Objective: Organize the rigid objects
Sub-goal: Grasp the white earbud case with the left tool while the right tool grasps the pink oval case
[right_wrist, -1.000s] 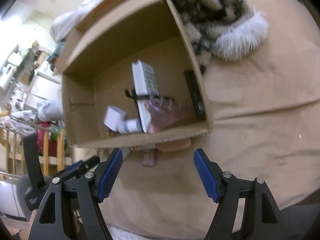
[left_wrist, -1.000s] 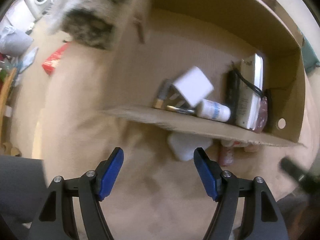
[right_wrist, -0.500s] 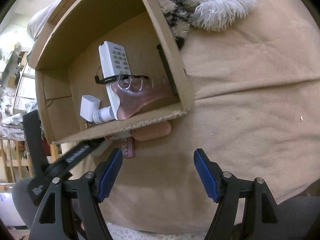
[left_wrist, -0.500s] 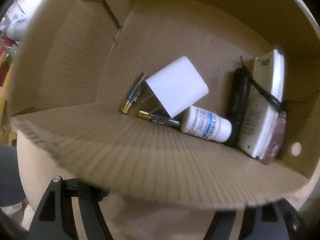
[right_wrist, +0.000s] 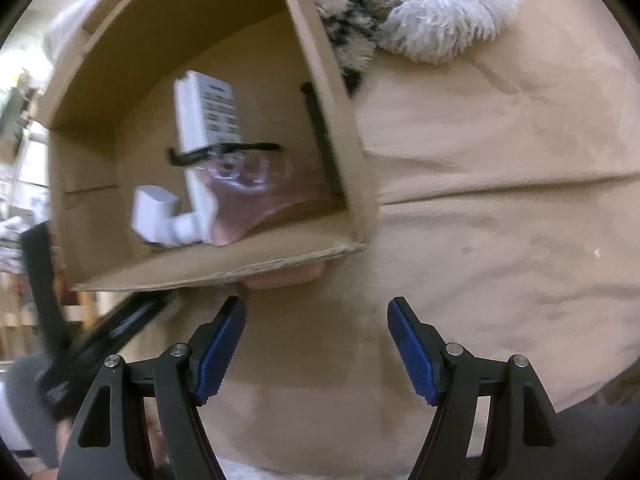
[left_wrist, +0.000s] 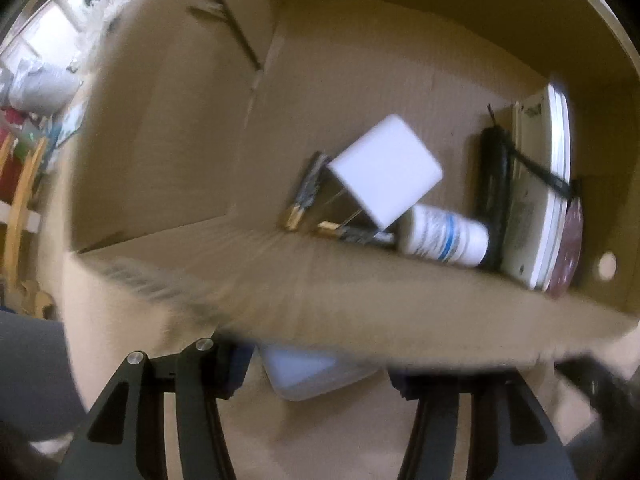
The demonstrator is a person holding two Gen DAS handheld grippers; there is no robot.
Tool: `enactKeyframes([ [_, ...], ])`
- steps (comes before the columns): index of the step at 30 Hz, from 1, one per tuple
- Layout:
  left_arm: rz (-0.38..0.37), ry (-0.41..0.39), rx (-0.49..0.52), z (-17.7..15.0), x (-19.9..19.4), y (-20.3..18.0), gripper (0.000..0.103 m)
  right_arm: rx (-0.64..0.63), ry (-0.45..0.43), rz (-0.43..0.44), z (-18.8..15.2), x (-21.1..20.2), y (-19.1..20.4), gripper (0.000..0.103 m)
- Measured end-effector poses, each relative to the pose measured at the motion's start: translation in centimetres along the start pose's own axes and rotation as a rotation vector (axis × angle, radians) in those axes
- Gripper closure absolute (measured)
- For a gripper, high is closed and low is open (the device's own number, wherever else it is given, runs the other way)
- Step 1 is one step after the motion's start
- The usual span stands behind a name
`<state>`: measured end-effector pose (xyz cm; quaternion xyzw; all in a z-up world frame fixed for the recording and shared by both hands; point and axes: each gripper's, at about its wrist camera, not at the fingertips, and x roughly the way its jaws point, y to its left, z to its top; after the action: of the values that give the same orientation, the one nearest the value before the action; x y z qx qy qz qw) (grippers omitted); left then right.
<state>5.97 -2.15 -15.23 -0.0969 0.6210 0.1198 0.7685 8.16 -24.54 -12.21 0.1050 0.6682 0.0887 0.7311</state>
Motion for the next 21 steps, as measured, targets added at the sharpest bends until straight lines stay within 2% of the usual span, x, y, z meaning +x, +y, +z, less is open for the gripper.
enactKeyframes([
  [2, 0.01, 0.004, 0.031, -0.4, -0.8, 0.6, 0.052, -0.022, 0.002, -0.052, 0.4, 0.6, 0.2, 0.026],
  [4, 0.001, 0.001, 0.042, -0.6, -1.6, 1.3, 0.053, -0.041, 0.003, -0.06, 0.6, 1.2, 0.7, 0.026],
  [5, -0.002, -0.003, 0.048, -0.3, -1.8, 1.7, 0.063, -0.065, 0.013, -0.066, 0.7, 1.6, 1.1, 0.026],
  [6, 0.0, -0.004, 0.07, -0.1, -2.3, 2.0, 0.098, -0.094, 0.021, -0.087, 0.7, 2.1, 1.7, 0.026],
  [10, 0.017, -0.015, 0.084, 0.5, -3.7, 3.7, 0.098, -0.185, 0.011, -0.137, 0.7, 3.2, 3.7, 0.026],
  [12, -0.01, 0.01, 0.091, 0.3, -3.1, 4.3, 0.098, -0.219, -0.011, -0.151, 0.9, 3.4, 4.5, 0.026],
  [14, -0.055, 0.05, 0.028, 0.3, -2.7, 6.1, 0.094, -0.229, -0.028, -0.154, 1.2, 3.7, 5.0, 0.026],
  [17, -0.102, 0.066, -0.014, -0.2, -2.0, 6.8, 0.069, -0.257, -0.043, -0.174, 1.5, 4.2, 5.7, 0.026],
  [18, -0.094, 0.067, -0.008, -0.2, -1.8, 6.4, 0.053, -0.272, -0.053, -0.184, 1.6, 4.3, 6.1, 0.025],
  [19, -0.084, 0.057, 0.004, -0.3, -1.9, 5.8, 0.043, -0.291, -0.062, -0.196, 1.5, 4.4, 6.5, 0.025],
  [21, -0.07, 0.039, 0.073, -1.0, -2.1, 4.3, 0.039, -0.317, -0.078, -0.207, 1.4, 4.3, 7.1, 0.025],
])
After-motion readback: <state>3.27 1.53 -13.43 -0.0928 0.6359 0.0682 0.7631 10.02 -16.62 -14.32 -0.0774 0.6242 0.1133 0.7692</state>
